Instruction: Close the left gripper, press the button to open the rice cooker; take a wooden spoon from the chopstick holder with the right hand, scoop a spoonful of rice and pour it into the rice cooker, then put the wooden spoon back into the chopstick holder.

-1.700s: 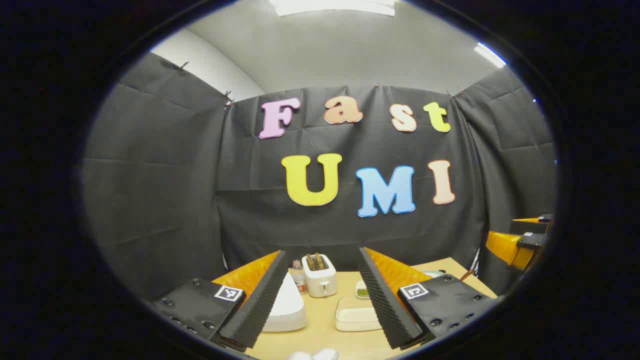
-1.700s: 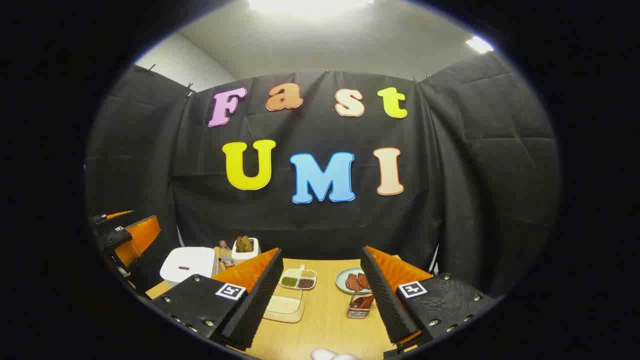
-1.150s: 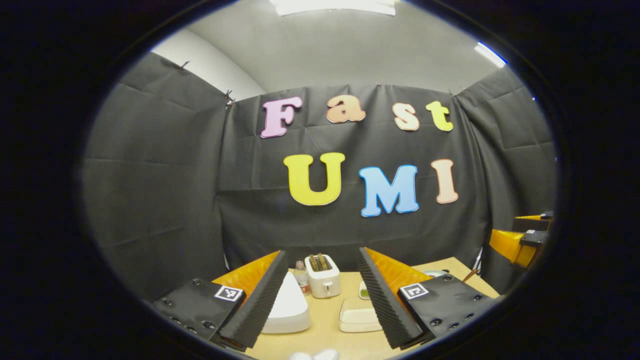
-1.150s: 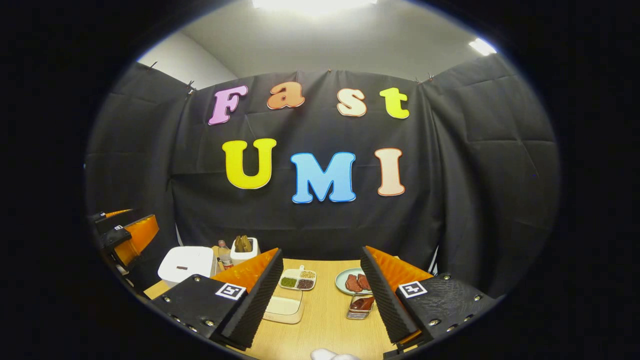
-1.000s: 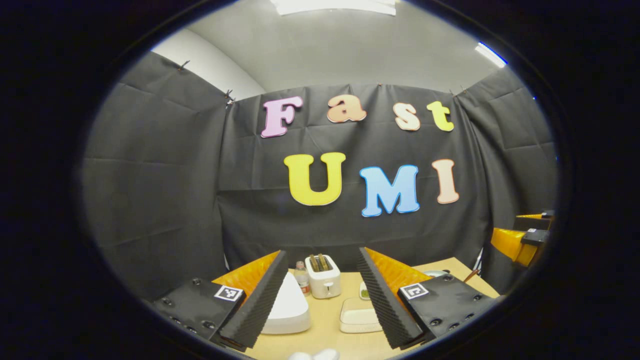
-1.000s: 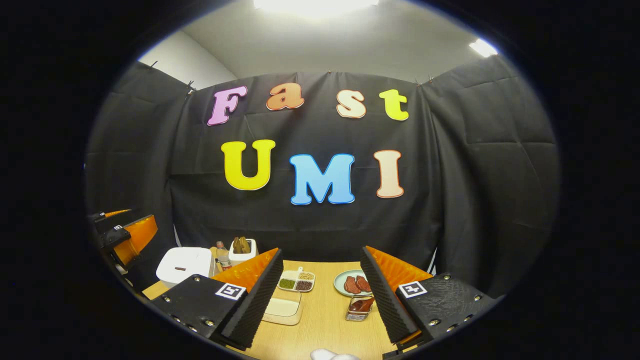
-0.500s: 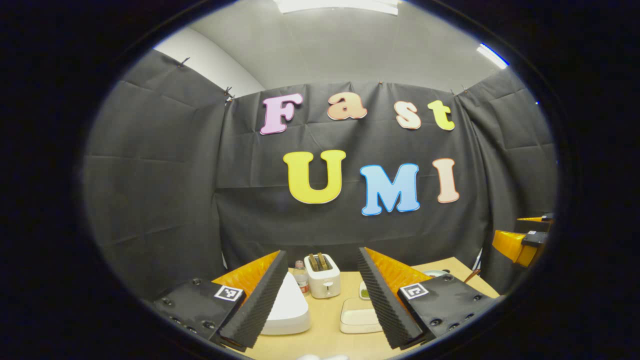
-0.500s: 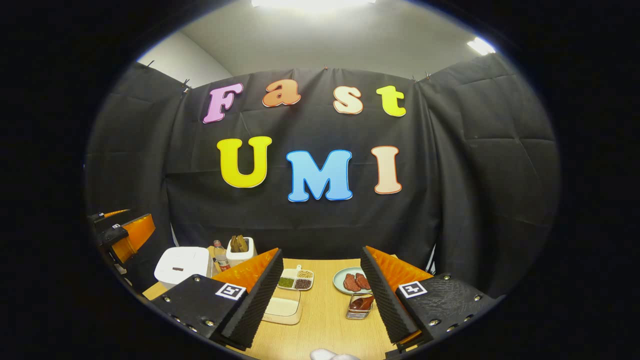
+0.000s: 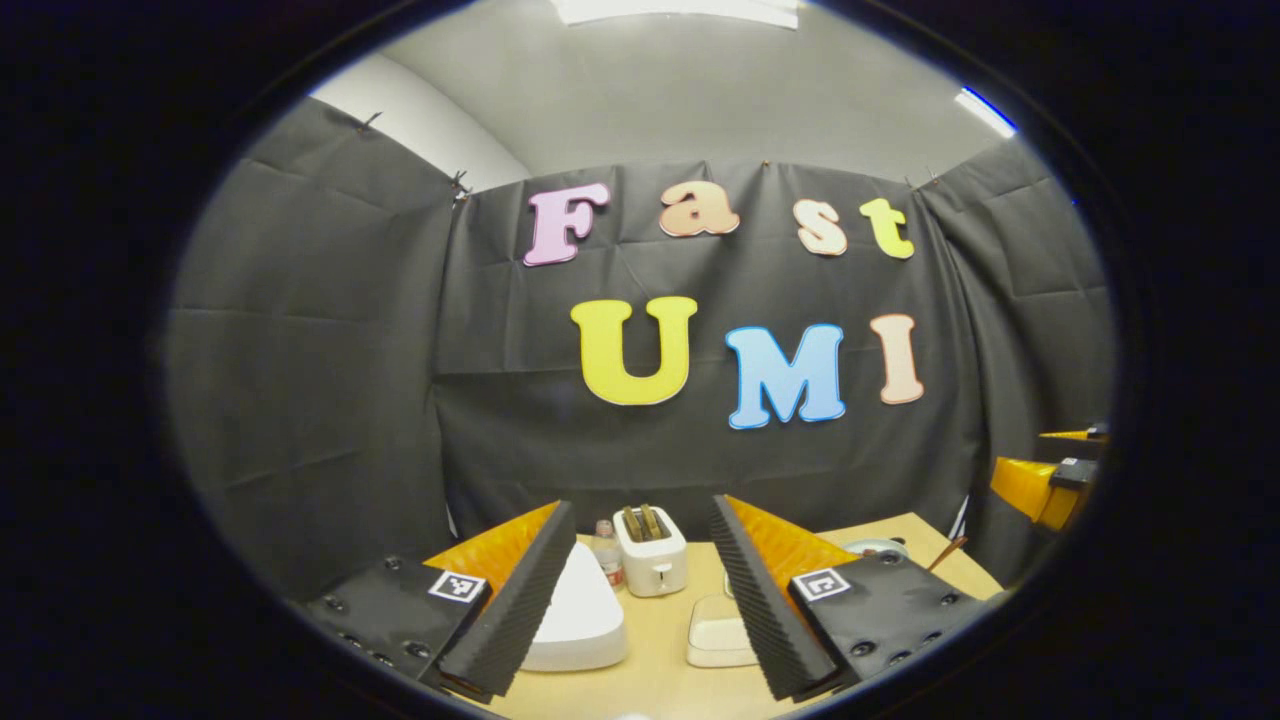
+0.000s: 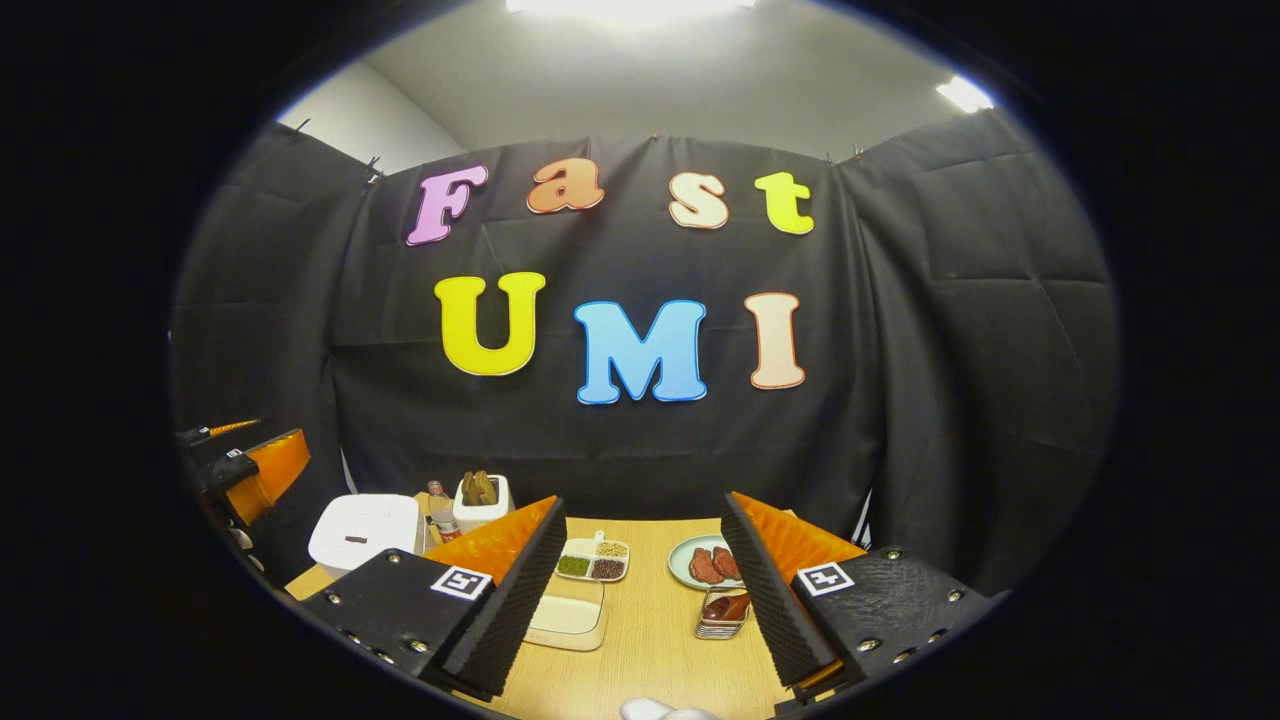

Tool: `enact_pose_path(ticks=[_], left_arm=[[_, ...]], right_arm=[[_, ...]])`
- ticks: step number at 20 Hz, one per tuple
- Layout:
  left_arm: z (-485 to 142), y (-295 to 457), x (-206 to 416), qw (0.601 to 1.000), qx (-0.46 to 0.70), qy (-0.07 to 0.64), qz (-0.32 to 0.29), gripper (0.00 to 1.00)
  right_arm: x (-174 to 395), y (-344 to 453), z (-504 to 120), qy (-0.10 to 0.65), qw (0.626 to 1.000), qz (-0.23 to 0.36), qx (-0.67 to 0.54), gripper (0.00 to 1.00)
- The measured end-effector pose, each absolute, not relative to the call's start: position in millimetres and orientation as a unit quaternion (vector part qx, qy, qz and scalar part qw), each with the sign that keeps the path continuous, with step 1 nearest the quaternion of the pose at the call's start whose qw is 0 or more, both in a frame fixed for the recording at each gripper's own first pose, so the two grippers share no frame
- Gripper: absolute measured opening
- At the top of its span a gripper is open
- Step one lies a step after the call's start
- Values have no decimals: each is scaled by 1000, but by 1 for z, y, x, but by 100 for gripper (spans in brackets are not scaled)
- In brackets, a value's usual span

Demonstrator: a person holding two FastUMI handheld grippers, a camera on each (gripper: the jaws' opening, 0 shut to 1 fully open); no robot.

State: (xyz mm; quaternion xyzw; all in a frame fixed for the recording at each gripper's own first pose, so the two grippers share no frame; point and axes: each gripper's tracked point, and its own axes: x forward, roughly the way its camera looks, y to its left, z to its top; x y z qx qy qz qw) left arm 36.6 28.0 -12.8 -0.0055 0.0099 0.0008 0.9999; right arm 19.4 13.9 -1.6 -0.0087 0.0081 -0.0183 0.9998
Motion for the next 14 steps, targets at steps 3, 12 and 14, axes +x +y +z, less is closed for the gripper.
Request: enact_pose_path(ticks=[3,12,14], left_arm=[[-19,41,41,999,-18,21,18,47],[-98,109,112,988,-39,119,85,8],[-134,132,141,981,-48,153,110,8]], right_arm=[[19,16,-1,9,1000,-18,-15,95],[29,18,-21,40,998,-24,-33,95],[33,20,-28,52,997,-25,-46,95]])
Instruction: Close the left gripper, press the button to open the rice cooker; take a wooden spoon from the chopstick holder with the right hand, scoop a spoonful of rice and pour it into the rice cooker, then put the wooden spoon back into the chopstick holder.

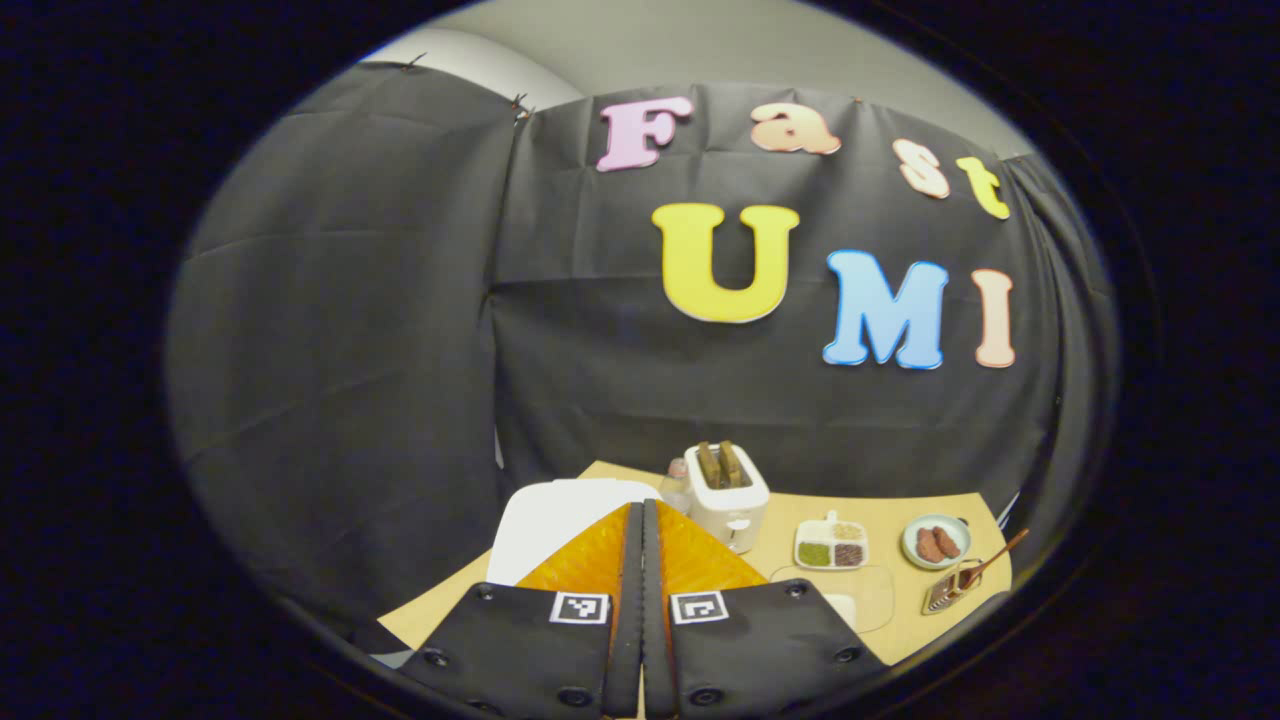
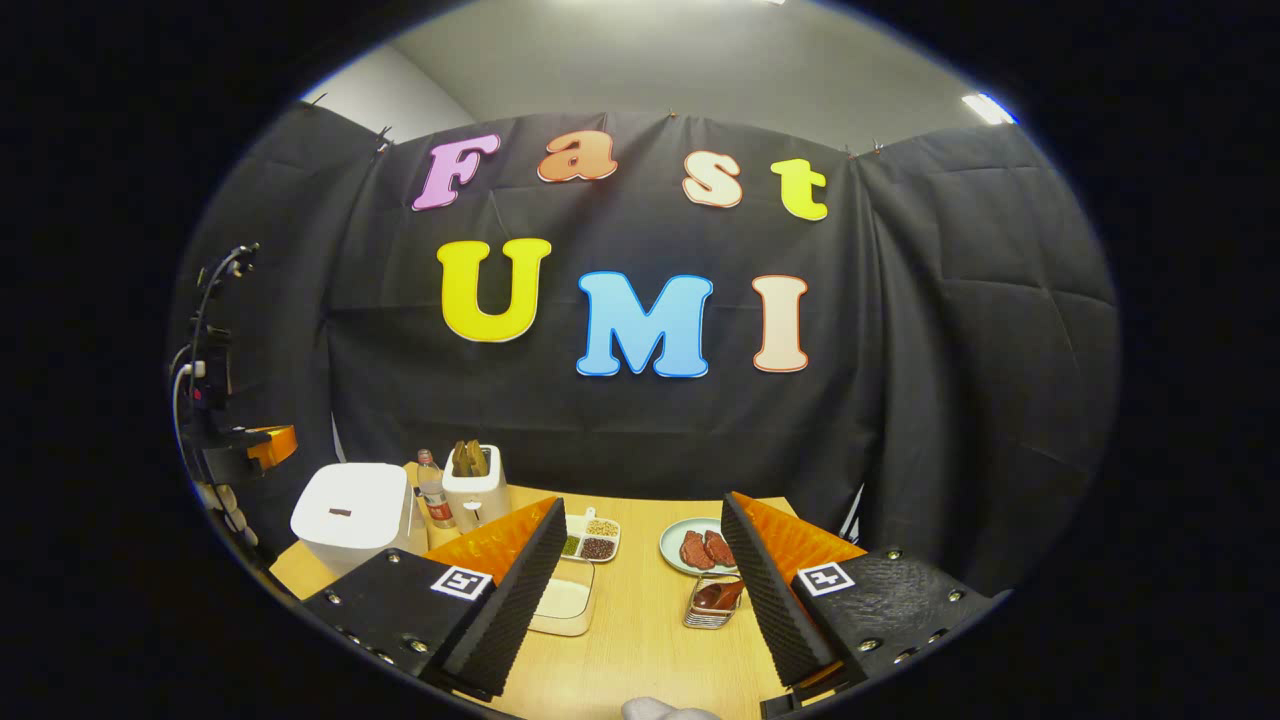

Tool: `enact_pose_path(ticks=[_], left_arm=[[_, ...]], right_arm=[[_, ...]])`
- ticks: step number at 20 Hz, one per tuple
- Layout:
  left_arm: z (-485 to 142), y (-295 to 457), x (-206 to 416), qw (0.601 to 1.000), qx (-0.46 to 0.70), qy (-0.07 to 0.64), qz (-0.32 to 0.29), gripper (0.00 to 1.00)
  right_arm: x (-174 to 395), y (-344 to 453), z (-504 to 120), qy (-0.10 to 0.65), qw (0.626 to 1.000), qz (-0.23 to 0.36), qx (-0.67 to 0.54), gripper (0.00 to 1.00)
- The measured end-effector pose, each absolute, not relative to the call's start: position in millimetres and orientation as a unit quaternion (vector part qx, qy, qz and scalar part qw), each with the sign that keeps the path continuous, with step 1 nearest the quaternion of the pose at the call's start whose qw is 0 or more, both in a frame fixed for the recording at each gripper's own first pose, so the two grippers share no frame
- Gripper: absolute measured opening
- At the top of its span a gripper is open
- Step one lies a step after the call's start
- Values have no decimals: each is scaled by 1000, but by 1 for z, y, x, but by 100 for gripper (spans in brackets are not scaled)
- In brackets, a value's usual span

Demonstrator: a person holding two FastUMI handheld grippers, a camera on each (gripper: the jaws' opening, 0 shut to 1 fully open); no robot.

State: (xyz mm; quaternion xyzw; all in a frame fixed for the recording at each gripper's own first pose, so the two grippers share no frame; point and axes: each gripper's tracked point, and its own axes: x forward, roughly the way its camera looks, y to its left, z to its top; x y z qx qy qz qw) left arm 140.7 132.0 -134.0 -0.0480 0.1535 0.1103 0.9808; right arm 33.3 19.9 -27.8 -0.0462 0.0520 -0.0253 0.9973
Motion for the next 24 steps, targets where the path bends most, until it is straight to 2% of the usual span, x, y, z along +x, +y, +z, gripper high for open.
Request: enact_pose_path(ticks=[6,10,17,24], left_arm=[[-266,169,189,949,-58,270,150,9],[-312,187,196,935,-53,305,175,9],[-320,192,201,933,-34,313,175,9],[-324,192,206,914,-55,374,146,9]], right_arm=[[43,29,-49,89,994,-22,-66,95],[46,28,-55,98,992,-26,-69,95],[51,35,-65,111,992,-22,-61,96],[50,45,-76,123,991,-8,-48,96]])
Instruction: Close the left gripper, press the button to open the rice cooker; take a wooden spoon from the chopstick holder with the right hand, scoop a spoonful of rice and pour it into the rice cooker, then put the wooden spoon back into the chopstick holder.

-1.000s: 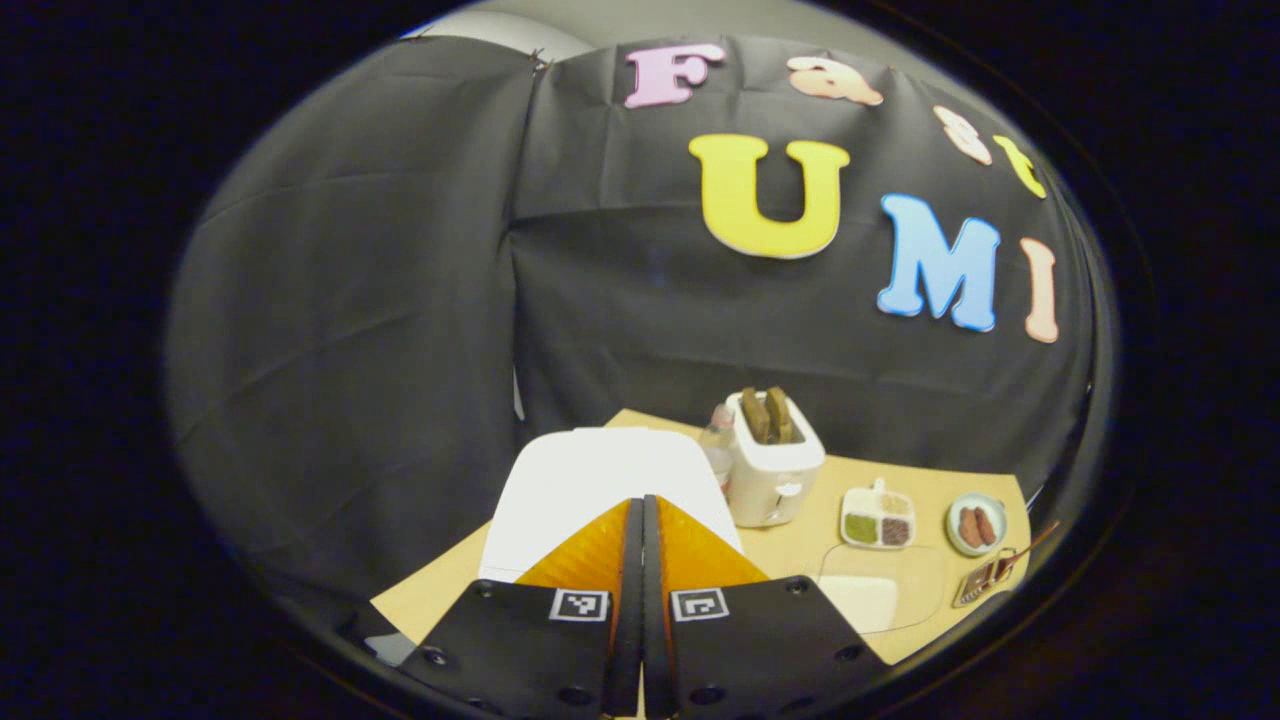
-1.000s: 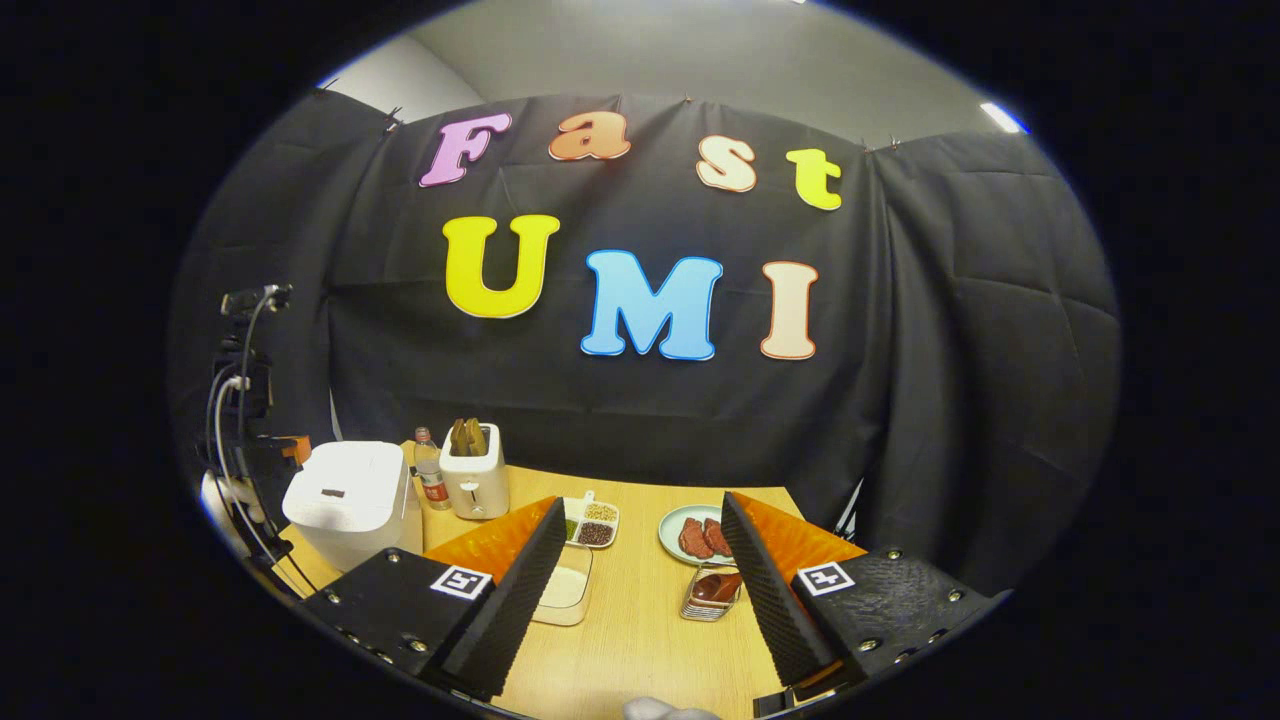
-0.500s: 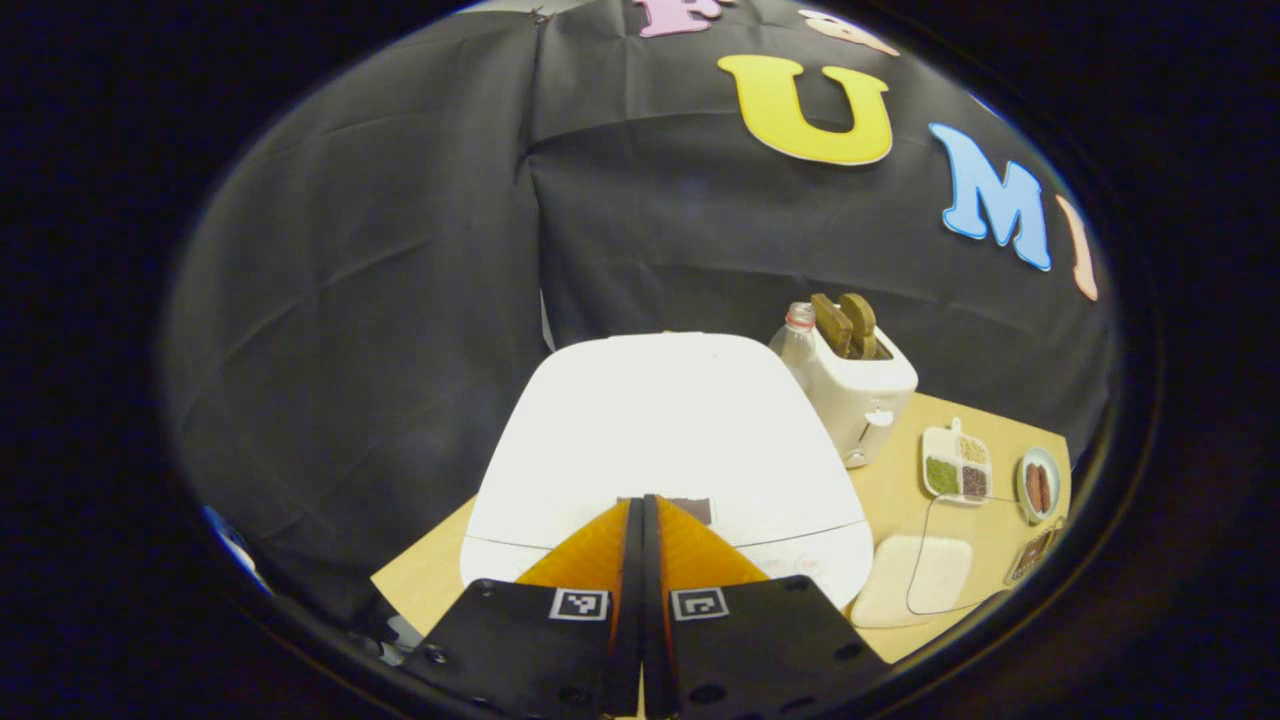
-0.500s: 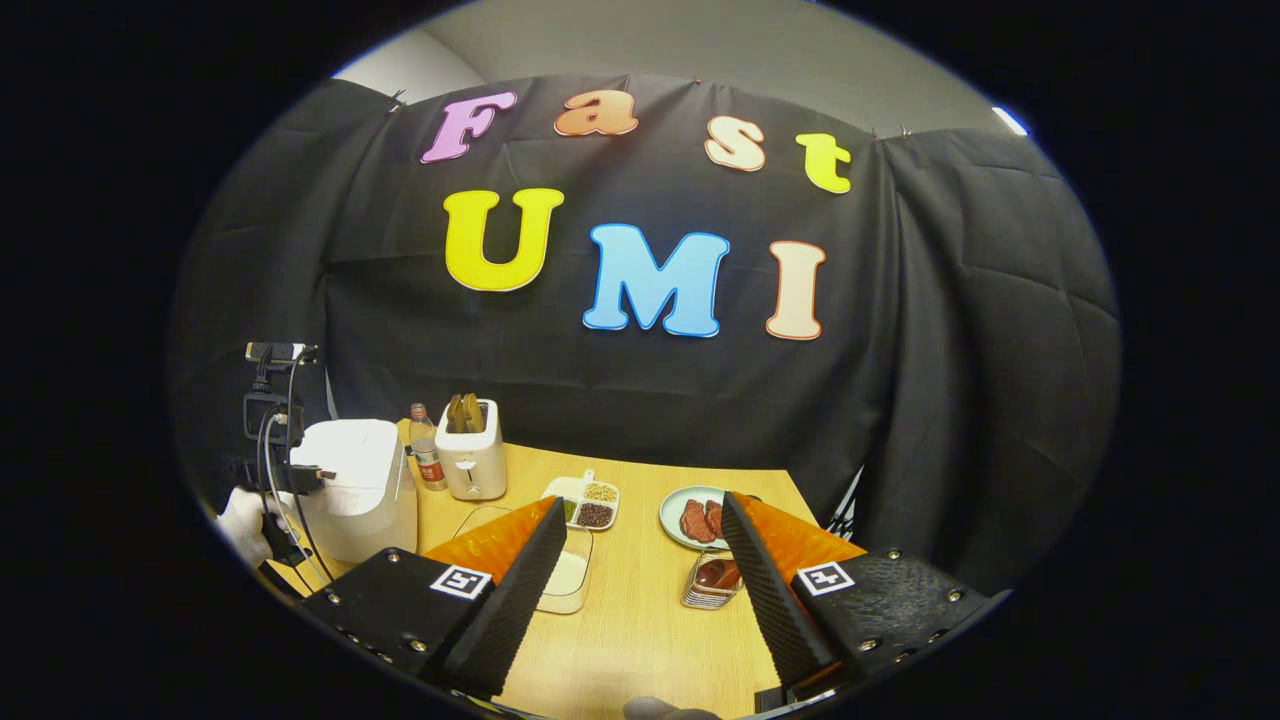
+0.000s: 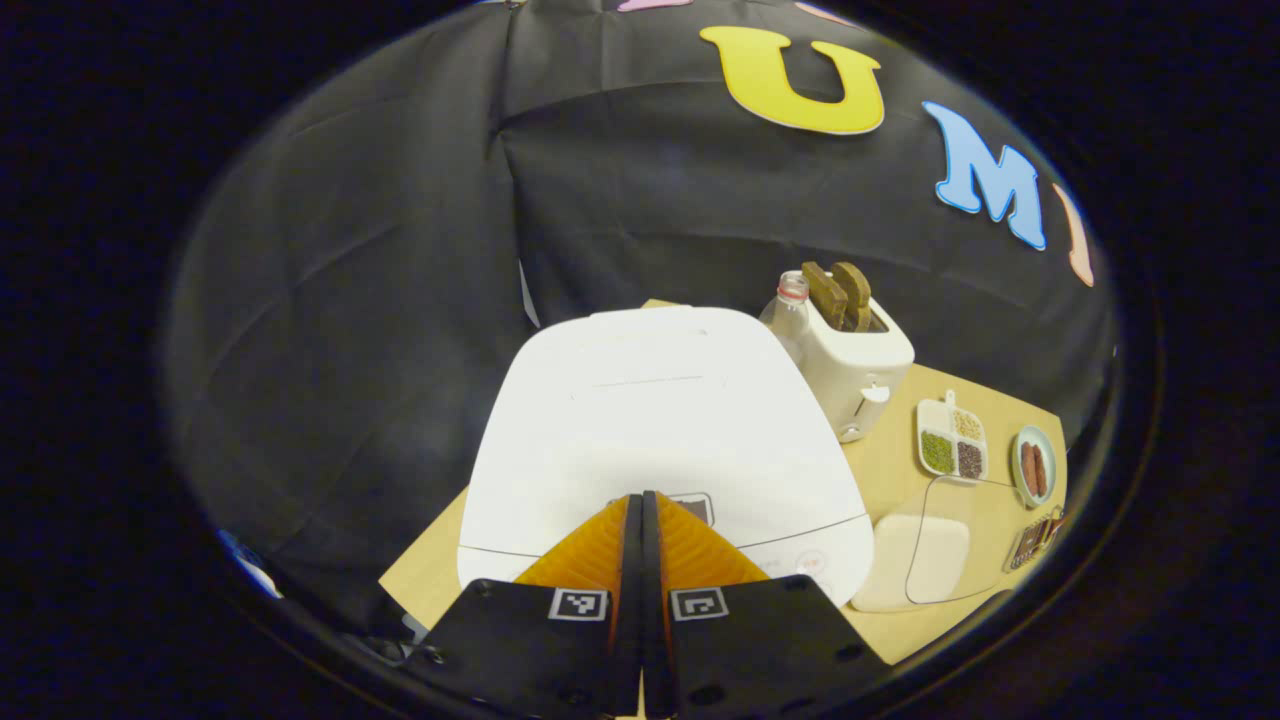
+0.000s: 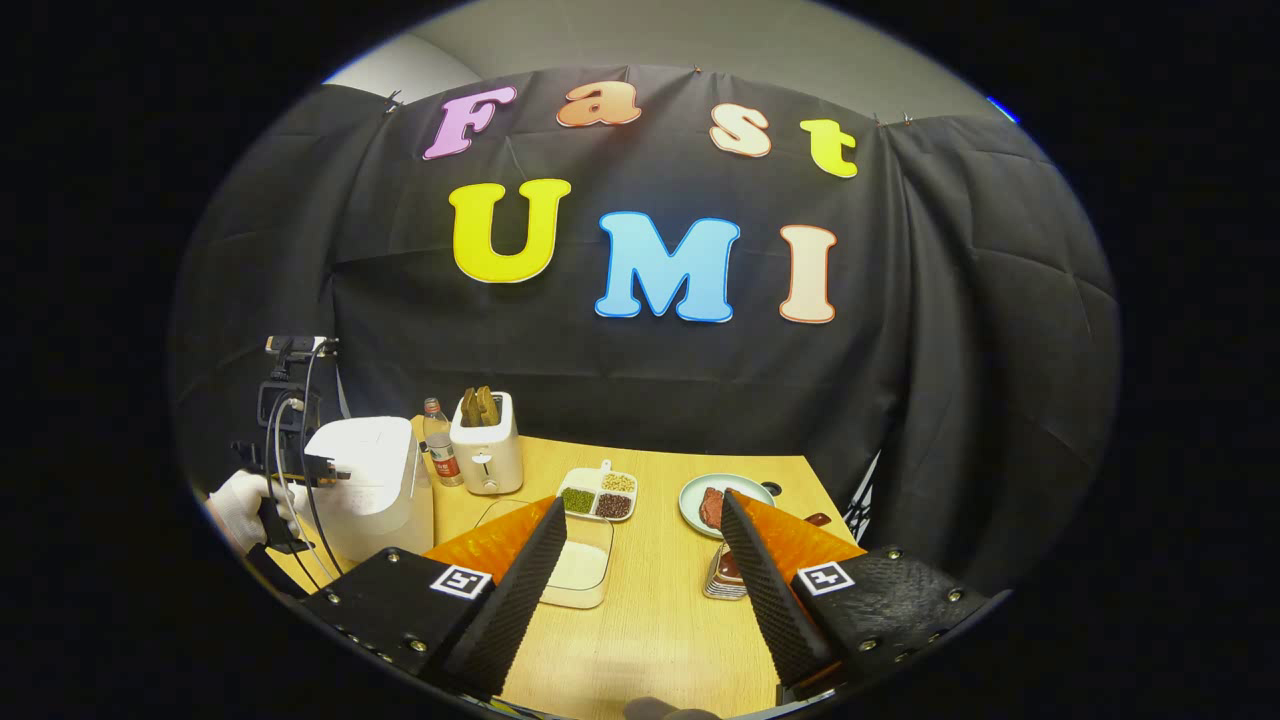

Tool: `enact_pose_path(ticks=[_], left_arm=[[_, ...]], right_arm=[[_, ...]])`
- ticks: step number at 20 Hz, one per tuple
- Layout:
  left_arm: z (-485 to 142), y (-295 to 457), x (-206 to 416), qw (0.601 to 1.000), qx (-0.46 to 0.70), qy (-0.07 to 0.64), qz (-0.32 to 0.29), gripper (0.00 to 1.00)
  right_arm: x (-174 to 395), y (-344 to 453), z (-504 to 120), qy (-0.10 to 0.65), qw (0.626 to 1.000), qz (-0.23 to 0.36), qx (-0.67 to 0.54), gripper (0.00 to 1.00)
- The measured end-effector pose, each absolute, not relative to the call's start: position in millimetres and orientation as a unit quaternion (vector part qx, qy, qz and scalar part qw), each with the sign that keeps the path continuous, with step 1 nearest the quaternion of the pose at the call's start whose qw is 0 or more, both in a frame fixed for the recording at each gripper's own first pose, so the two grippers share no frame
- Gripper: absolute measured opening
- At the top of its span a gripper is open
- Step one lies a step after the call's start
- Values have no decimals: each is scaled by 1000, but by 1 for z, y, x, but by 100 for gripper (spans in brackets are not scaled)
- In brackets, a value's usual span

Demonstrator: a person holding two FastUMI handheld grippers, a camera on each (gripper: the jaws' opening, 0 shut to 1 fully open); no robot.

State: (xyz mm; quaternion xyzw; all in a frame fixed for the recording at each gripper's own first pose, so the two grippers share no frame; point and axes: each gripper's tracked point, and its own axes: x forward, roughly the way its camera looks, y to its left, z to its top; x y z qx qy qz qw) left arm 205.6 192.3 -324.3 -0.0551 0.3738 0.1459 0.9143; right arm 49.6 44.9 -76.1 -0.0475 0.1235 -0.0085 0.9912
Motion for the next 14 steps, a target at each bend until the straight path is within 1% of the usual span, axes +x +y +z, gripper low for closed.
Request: enact_pose_path(ticks=[3,5,6,8,10,11,12,14], left_arm=[[-326,194,207,913,-59,381,136,8],[-325,192,206,911,-60,388,126,9],[-324,193,207,914,-60,380,126,8],[-313,196,206,926,-39,348,140,9],[-269,199,217,953,0,257,161,9],[-235,198,221,965,25,196,170,9],[-204,193,222,975,38,140,167,9],[-159,170,209,985,27,84,147,9]], right_arm=[[49,43,-76,122,991,-8,-46,96],[48,46,-78,124,991,-7,-40,95],[48,46,-79,124,992,-8,-38,95],[48,46,-79,123,992,-9,-39,95],[48,44,-79,118,992,-12,-40,95],[48,43,-76,116,992,-12,-40,95],[49,42,-74,109,993,-14,-40,95],[49,41,-68,94,995,-11,-38,96]])
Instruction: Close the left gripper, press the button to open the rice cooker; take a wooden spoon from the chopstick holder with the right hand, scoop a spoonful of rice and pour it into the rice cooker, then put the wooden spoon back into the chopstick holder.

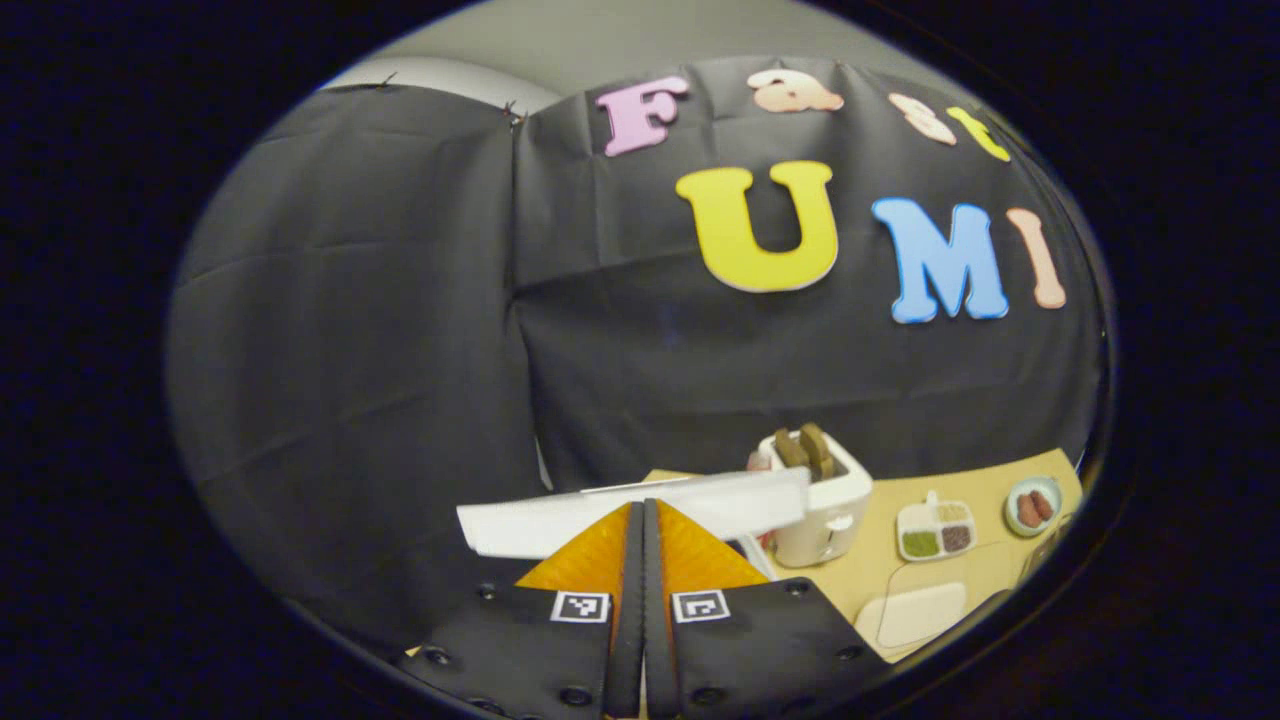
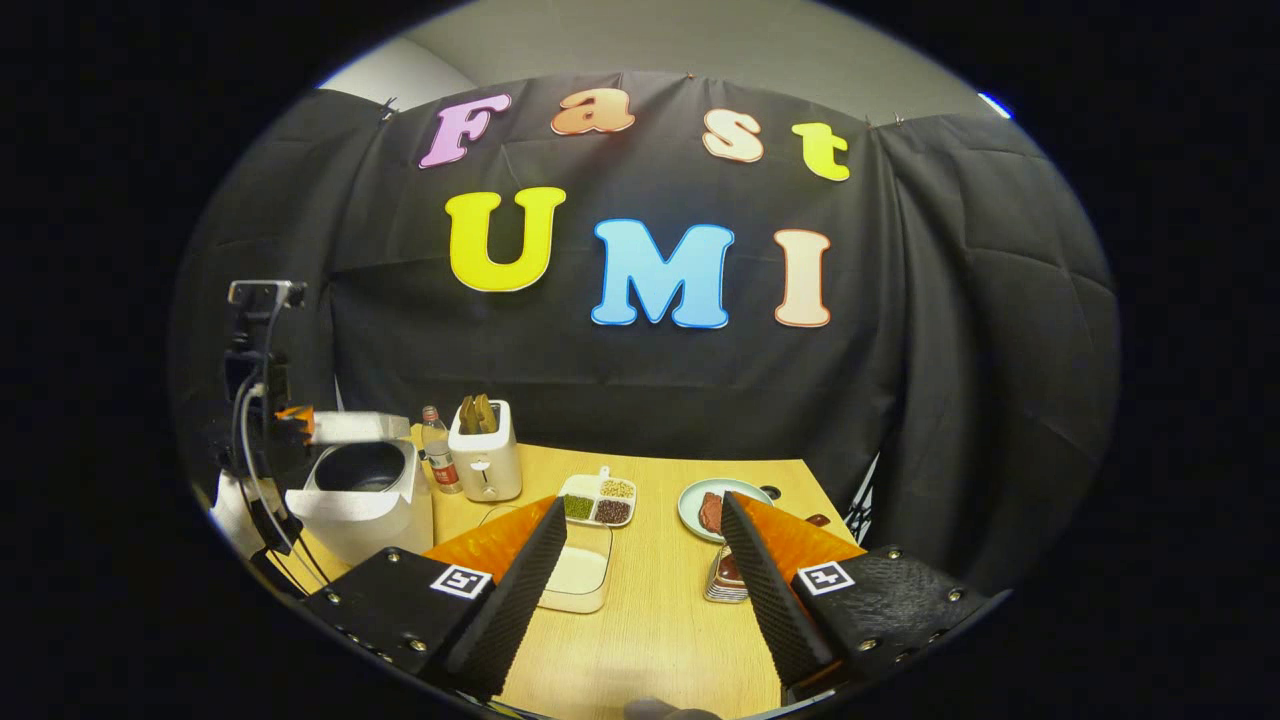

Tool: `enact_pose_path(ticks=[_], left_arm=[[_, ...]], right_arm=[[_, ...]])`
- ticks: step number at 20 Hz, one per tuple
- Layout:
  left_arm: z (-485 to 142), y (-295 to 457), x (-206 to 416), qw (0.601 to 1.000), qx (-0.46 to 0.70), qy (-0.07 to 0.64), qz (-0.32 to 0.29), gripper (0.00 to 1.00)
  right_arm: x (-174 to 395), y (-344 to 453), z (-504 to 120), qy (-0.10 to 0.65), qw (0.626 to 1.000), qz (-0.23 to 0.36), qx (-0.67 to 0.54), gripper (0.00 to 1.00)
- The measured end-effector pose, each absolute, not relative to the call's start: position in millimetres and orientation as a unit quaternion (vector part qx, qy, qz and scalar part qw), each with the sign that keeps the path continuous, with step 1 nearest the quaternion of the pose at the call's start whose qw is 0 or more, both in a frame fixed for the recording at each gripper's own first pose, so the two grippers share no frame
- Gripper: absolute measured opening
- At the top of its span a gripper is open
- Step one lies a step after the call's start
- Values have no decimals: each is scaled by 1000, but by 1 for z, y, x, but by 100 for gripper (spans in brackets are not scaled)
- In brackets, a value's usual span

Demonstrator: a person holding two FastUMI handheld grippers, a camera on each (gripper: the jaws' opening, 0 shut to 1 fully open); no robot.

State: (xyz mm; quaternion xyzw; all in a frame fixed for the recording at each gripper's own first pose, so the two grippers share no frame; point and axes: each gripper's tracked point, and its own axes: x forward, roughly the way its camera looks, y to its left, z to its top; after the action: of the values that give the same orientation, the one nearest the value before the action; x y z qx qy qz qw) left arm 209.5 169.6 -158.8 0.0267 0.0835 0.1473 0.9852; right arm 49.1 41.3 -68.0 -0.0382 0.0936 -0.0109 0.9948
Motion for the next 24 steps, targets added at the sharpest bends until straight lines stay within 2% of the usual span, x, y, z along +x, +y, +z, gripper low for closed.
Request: enact_pose_path(ticks=[2,8,9,11,13,16,24], left_arm=[[-126,166,191,988,17,50,144,10],[-74,132,134,994,-9,16,110,11],[-67,121,123,996,-10,7,93,17],[-59,95,101,999,-11,-7,50,55],[-51,89,80,999,3,-27,42,90],[-38,69,48,998,-6,-54,22,96],[-40,35,19,999,-40,-33,0,95]], right_arm=[[50,37,-60,72,997,-14,-38,95],[56,9,-52,33,998,-45,-41,95],[57,3,-54,34,998,-49,-32,95],[59,-10,-65,39,997,-60,-9,95],[59,-21,-81,51,996,-70,4,95],[60,-41,-103,56,995,-84,5,95],[90,-102,-189,106,985,-122,57,95]])
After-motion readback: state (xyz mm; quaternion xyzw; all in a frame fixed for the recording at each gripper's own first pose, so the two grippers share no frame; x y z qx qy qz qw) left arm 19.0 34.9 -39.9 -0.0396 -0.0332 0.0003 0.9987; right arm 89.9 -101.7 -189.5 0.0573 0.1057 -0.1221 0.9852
